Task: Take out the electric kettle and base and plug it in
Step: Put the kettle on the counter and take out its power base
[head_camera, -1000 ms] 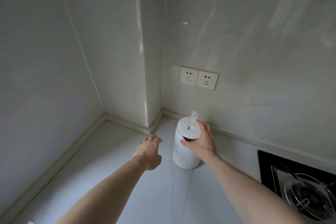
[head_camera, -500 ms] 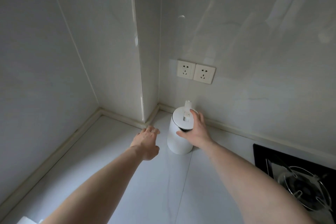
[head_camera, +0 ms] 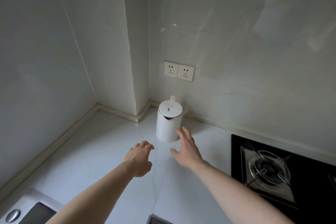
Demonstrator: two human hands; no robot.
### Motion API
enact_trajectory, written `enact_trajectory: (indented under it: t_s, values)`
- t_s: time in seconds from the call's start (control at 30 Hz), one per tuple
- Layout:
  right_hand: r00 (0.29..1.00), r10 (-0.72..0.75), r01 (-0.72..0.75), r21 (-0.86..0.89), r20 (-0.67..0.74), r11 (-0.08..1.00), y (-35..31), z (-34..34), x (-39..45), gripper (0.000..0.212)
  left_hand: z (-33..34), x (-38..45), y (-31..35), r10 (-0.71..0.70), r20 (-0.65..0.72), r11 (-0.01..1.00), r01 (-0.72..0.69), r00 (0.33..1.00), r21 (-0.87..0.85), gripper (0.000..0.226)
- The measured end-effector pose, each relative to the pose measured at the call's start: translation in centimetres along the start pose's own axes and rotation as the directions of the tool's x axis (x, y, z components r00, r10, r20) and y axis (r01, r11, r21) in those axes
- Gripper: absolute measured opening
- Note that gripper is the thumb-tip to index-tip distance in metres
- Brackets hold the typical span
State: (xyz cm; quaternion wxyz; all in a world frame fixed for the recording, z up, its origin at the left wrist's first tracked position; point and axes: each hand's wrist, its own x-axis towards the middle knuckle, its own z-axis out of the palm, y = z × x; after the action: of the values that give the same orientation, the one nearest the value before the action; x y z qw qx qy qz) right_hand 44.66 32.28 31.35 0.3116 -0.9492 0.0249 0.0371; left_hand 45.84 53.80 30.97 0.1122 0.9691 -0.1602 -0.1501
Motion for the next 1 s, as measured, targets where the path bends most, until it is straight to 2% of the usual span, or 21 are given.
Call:
enact_trajectory:
  t_s: [0.2, 0.37, 0.63, 1.0]
  values:
    - [0.998, 0.007, -0.008, 0.011, 0.067, 1.0, 3.4, -0.4, -12.8, 0.071, 4.2, -8.7, 5.6, 0.044, 0.023, 0.999, -0.044, 0.999, -0.017, 0.062]
    - [0.997, 0.043, -0.042, -0.016, 0.064, 0.999, 8.4, -0.8, -23.6, 0.066, 8.0, -15.7, 10.9, 0.12, 0.023, 0.992, -0.119, 0.992, -0.036, 0.061]
    - [0.966, 0.258, -0.258, 0.035, 0.003, 0.966, 15.0, -0.6, -39.2, 0.061, 14.2, -22.8, 18.2, 0.254, 0.134, 0.967, -0.246, 0.958, -0.072, 0.064]
    - [0.834, 0.551, -0.551, -0.001, -0.02, 0.835, 21.1, -1.8, -55.2, 0.06, 20.7, -30.0, 26.6, 0.375, 0.296, 0.925, -0.374, 0.878, -0.064, 0.063]
